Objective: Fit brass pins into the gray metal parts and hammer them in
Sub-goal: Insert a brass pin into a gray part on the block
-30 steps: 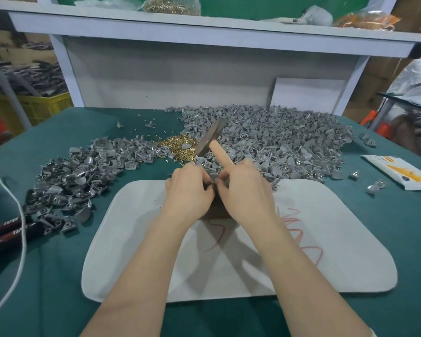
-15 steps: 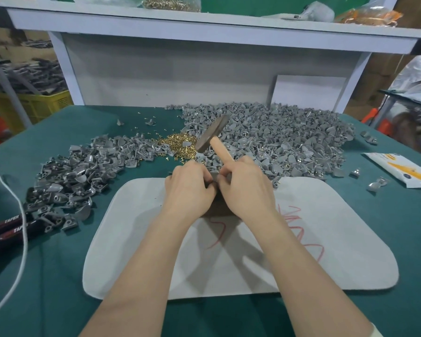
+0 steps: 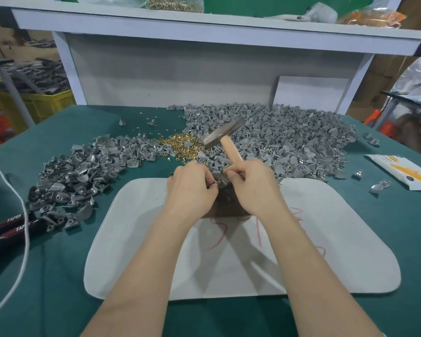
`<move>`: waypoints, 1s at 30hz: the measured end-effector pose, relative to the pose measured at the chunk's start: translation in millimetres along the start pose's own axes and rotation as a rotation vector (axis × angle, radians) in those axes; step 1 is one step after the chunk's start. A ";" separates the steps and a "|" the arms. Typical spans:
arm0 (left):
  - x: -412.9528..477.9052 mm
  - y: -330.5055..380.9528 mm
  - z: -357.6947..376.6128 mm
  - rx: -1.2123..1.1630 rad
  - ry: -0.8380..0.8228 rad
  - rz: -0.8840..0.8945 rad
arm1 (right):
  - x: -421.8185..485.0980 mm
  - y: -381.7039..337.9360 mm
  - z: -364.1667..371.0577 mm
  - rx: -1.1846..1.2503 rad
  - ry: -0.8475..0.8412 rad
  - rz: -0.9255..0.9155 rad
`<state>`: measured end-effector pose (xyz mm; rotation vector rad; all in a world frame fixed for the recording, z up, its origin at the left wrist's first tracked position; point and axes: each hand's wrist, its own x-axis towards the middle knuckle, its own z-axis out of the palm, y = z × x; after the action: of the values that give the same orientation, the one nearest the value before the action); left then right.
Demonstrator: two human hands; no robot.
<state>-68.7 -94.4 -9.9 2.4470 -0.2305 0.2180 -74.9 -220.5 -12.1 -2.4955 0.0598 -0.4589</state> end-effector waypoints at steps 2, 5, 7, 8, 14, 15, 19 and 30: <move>0.0 -0.2 0.3 -0.001 0.000 0.001 | -0.3 -0.5 0.5 0.023 -0.004 0.021; -0.5 0.0 -0.2 -0.011 0.004 0.005 | -1.9 -3.6 1.9 -0.001 0.011 0.015; -0.7 0.1 -0.2 -0.011 0.001 0.007 | -3.0 -6.2 2.5 -0.062 0.019 0.001; -0.9 0.2 -0.1 -0.011 0.001 0.007 | -3.4 -7.5 2.7 -0.088 0.018 0.000; 0.2 -0.8 0.6 0.000 0.000 0.007 | -4.6 -11.8 2.4 -0.133 0.002 0.022; 0.3 -0.4 0.8 0.001 0.001 0.007 | -4.3 -10.9 2.6 -0.132 -0.004 0.020; 1.1 -4.2 -1.1 0.047 0.067 -0.061 | -5.8 -3.5 -3.6 0.090 0.012 -0.023; 3.9 -14.0 -5.6 0.079 0.134 -0.160 | -25.1 -6.2 -46.5 -0.018 0.121 -0.157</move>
<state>-62.3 -80.6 -13.2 2.5024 0.0325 0.3244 -114.5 -237.4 19.1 -2.4987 -0.0852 -0.6768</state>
